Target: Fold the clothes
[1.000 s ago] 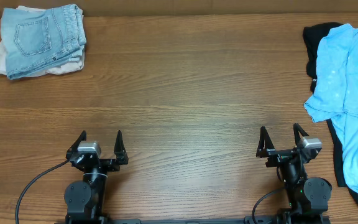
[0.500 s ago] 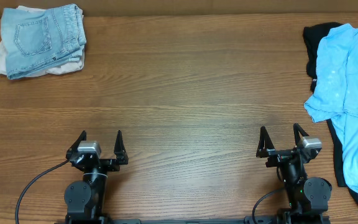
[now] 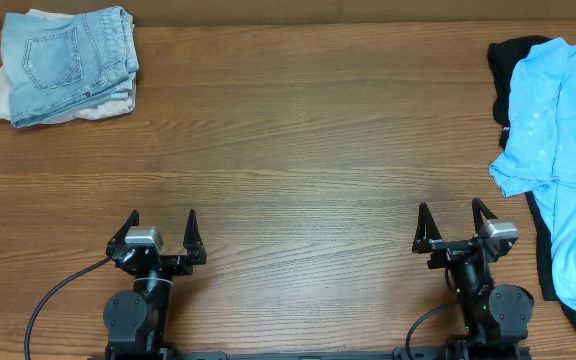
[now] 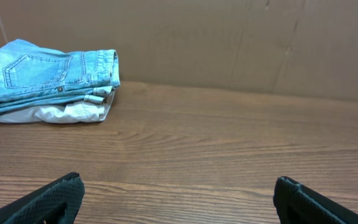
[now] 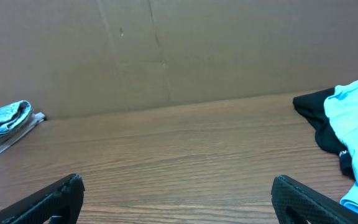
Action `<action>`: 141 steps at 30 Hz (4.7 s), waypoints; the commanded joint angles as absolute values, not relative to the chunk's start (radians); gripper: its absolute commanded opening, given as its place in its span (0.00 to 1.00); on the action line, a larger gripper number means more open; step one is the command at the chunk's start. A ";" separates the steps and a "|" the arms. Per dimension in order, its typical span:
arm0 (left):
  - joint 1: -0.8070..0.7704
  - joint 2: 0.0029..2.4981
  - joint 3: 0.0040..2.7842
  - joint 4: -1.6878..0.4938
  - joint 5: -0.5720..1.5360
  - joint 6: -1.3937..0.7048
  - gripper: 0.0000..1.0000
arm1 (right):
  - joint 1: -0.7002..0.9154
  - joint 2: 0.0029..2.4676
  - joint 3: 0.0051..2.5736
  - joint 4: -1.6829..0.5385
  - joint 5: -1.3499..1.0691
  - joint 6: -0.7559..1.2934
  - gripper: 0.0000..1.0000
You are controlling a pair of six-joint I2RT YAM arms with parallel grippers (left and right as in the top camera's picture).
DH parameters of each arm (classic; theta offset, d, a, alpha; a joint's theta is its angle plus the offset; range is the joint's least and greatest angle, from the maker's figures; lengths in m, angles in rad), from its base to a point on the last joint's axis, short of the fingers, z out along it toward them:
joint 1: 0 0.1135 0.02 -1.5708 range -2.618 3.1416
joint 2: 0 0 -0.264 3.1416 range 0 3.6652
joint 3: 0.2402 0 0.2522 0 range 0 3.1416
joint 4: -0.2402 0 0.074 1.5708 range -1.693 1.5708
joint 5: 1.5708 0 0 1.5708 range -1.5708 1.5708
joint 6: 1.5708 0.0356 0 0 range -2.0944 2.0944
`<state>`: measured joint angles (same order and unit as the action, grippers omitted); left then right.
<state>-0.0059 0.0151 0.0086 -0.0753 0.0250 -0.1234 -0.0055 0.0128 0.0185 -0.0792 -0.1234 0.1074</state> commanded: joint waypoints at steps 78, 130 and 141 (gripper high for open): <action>-0.001 0.006 0.005 -0.077 0.019 -0.104 1.00 | -0.082 1.158 0.991 0.087 0.294 -0.060 1.00; -0.001 0.006 0.005 -0.077 0.019 -0.104 1.00 | -0.353 2.121 1.511 -0.567 0.350 -0.060 0.46; -0.001 0.006 0.005 -0.077 0.019 -0.104 0.99 | -0.341 2.104 1.571 -0.614 0.303 -0.056 0.66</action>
<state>-0.0059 0.0151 0.0086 -0.0753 0.0246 -0.1230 -0.3462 2.1216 1.5265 -0.6140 0.3256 -0.0597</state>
